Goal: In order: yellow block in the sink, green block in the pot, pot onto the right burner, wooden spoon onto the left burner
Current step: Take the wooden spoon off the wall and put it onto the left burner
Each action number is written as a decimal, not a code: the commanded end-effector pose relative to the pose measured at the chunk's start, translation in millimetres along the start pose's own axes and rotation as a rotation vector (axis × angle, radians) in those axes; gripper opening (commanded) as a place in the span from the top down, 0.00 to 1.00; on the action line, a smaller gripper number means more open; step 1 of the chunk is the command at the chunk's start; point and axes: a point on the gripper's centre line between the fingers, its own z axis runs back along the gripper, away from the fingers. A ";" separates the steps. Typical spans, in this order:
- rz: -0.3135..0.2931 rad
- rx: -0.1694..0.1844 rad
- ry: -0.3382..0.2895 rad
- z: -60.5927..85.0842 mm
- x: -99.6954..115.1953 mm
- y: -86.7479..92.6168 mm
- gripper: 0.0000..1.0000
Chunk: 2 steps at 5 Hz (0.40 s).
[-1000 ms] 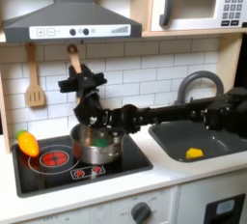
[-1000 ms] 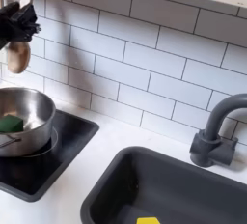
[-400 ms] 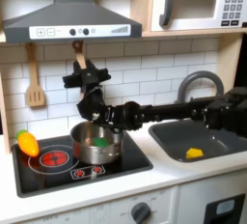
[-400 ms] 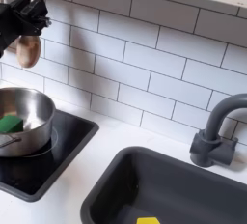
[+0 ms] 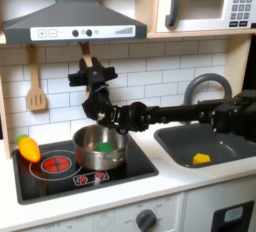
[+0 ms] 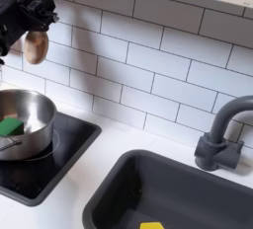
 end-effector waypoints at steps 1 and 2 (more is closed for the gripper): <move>-0.003 0.002 0.006 0.7 -2.2 0.7 1.00; -0.005 -0.001 0.006 0.0 -1.7 0.7 1.00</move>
